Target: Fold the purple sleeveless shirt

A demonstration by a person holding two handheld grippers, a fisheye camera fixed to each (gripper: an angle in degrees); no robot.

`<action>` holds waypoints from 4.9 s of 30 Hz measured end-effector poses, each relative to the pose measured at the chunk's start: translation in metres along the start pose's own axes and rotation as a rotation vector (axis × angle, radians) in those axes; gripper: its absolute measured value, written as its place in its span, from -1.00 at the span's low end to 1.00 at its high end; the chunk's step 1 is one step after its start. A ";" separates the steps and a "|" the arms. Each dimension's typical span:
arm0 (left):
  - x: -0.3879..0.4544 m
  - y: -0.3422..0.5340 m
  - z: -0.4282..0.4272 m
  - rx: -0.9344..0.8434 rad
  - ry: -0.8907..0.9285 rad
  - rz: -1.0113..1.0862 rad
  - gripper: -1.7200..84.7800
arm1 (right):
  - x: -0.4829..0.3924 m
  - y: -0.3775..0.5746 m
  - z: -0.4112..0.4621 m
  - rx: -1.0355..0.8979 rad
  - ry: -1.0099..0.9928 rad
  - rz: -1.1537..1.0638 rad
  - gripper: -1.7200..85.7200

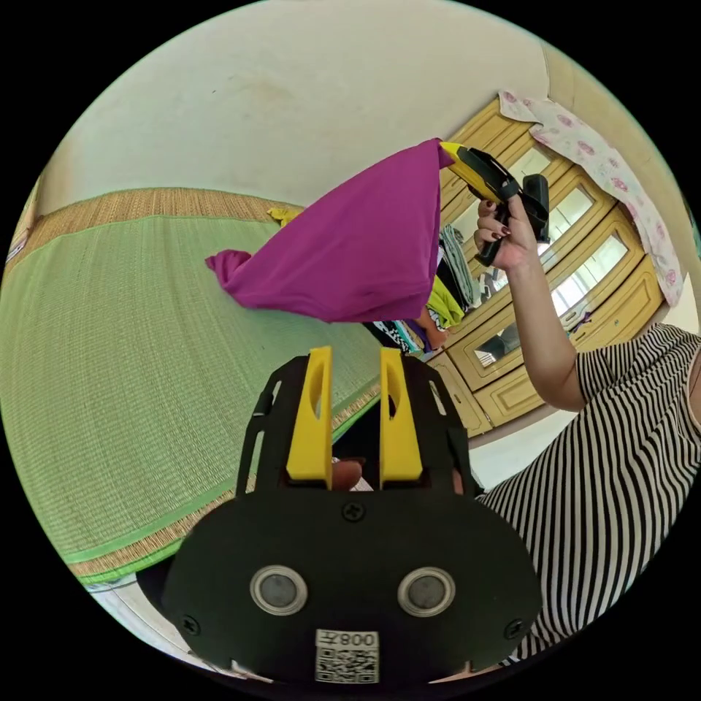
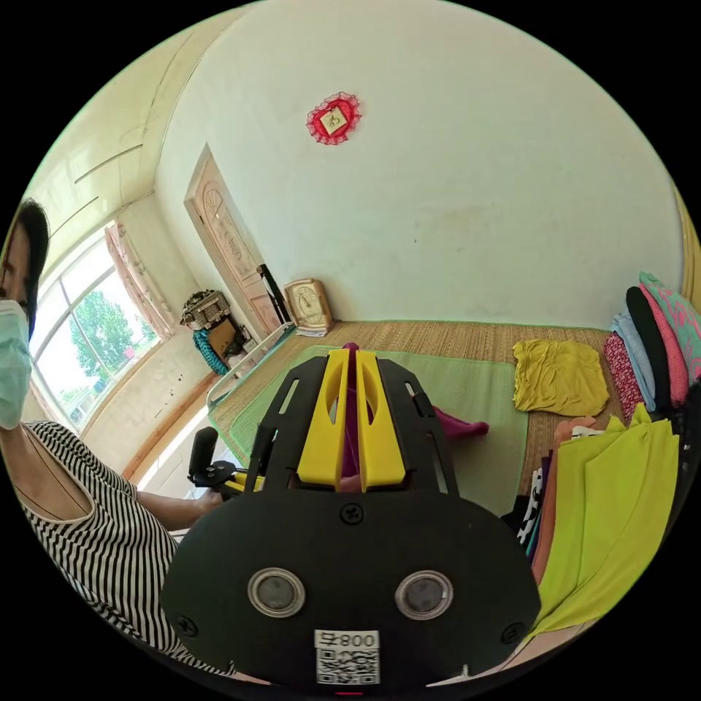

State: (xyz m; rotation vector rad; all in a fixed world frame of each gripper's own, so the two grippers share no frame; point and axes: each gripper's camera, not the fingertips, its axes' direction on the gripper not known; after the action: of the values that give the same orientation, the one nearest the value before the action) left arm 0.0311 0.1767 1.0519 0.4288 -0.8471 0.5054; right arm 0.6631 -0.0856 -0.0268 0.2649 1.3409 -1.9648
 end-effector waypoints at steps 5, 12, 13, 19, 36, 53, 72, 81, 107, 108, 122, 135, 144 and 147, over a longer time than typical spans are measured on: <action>0.036 0.038 -0.052 0.047 0.134 0.032 -0.68 | -0.046 0.025 -0.004 -0.048 -0.059 -0.013 -0.95; 0.071 0.051 -0.080 0.059 0.140 0.075 -0.70 | -0.090 0.058 0.003 -0.085 -0.112 -0.015 -0.95; 0.074 0.051 -0.081 0.047 0.117 0.080 -0.73 | -0.092 0.060 0.002 -0.084 -0.113 -0.014 -0.95; 0.070 0.066 -0.116 0.065 0.026 0.026 -0.91 | -0.103 0.069 -0.007 -0.080 -0.110 -0.023 -0.95; 0.049 0.087 -0.333 0.322 -0.106 0.028 -0.95 | -0.002 0.099 0.015 -0.164 -0.212 0.212 -0.93; 0.013 0.069 -0.424 0.389 -0.358 -0.056 -0.95 | 0.040 0.163 0.088 -0.394 -0.117 0.331 -0.93; -0.142 0.186 -0.412 0.262 -0.422 -0.617 -0.92 | 0.019 0.168 0.283 -0.718 -0.070 0.359 -0.81; -0.170 0.174 -0.371 0.146 -0.342 -0.628 -0.83 | -0.010 0.145 0.290 -0.731 -0.099 0.293 -0.95; -0.041 0.069 -0.260 0.116 0.066 -0.056 -0.69 | -0.175 0.025 0.126 -0.387 -0.196 -0.180 -0.95; -0.034 0.065 -0.261 0.135 0.051 -0.034 -0.69 | -0.189 0.027 0.126 -0.406 -0.199 -0.224 -0.95; 0.042 0.054 -0.254 0.088 0.024 0.191 -0.95 | -0.203 0.058 0.135 -0.504 -0.126 -0.289 -0.84; 0.109 0.033 -0.244 -0.083 0.086 0.420 -0.95 | -0.122 0.045 0.224 -0.636 -0.772 -0.167 -0.65; 0.146 0.013 -0.232 -0.191 0.108 0.491 -0.95 | -0.108 0.043 0.276 -0.736 -1.054 -0.180 -0.76; 0.154 0.009 -0.235 -0.188 0.097 0.491 -0.95 | -0.104 0.038 0.280 -0.727 -1.084 -0.179 -0.81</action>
State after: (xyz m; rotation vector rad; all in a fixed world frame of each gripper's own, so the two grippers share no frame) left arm 0.2521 0.3501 1.0363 0.0171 -0.8973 0.8830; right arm 0.8253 -0.2897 0.1235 -1.1256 1.1856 -1.2218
